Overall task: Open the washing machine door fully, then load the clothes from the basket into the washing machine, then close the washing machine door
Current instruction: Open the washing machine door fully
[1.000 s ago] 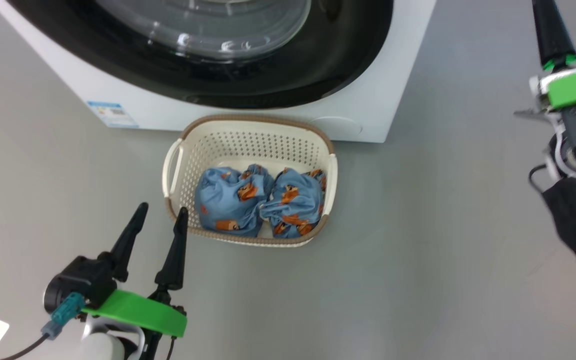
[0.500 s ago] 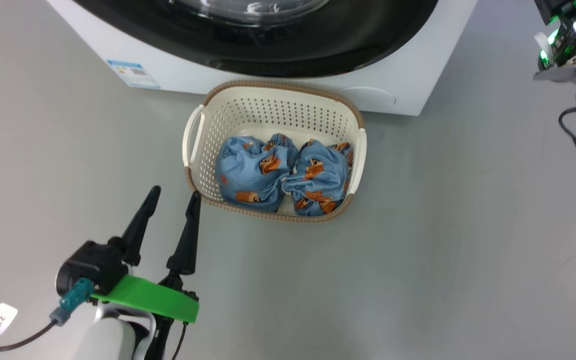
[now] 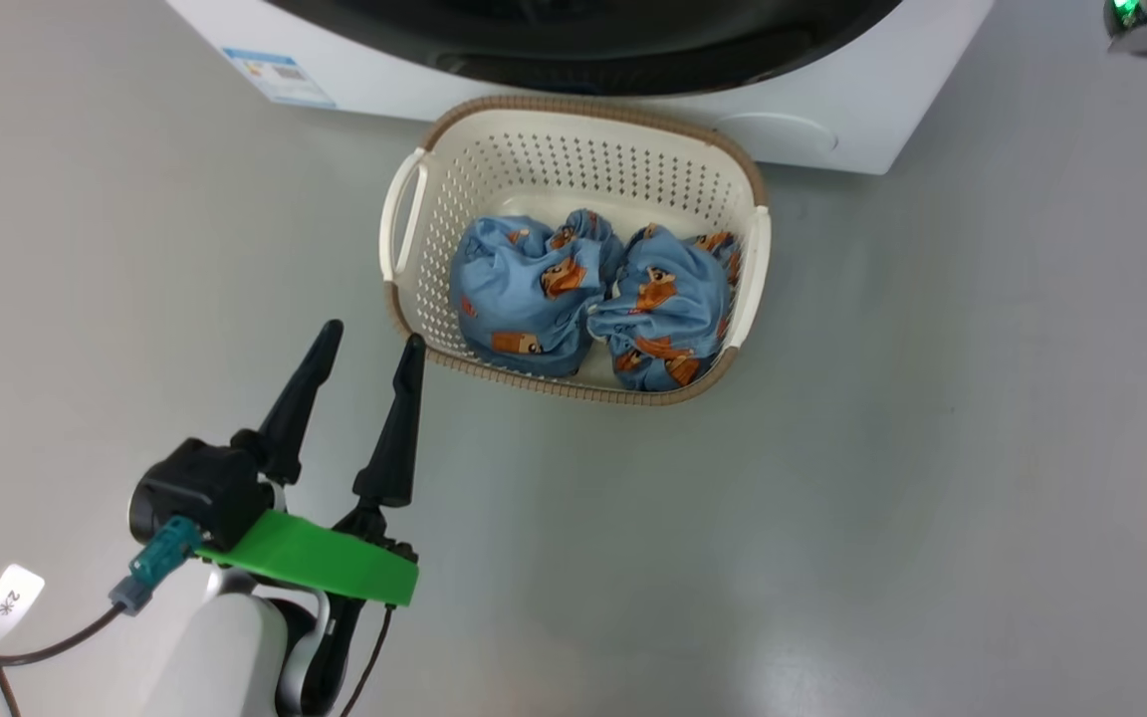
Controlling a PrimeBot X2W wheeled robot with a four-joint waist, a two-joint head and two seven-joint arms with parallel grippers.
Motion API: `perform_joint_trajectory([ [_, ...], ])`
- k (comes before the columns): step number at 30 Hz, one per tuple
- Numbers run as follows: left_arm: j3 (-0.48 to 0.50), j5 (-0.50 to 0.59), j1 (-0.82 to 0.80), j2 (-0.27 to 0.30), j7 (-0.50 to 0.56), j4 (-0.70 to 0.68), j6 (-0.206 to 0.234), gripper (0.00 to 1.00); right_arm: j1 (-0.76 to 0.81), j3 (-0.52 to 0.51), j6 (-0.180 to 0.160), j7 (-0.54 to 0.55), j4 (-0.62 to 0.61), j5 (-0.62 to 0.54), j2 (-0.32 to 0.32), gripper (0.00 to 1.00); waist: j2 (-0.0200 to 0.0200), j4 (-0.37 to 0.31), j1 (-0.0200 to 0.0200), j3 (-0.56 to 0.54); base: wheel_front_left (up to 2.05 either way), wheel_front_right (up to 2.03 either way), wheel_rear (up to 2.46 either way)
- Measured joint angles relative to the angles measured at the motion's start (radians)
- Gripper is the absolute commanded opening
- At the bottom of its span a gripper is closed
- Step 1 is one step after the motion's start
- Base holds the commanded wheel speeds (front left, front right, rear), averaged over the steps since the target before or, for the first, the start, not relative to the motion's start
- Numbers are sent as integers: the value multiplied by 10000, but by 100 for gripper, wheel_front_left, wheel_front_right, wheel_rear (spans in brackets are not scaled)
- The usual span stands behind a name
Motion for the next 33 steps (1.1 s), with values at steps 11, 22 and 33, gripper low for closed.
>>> perform_joint_trajectory([
  [11,-184,-176,-313,-150,0,-61,0,100,-1038,228,0,320,629,-502,52,0,0,351,0,541,0,0,0],
  [22,-155,-186,-455,-234,0,-98,0,100,-1352,493,0,727,817,-696,10,0,0,525,0,708,0,0,0],
  [33,-8,-151,-437,-222,-2,-67,0,100,-614,765,-2,997,535,-802,109,0,0,249,0,204,0,0,0],
])
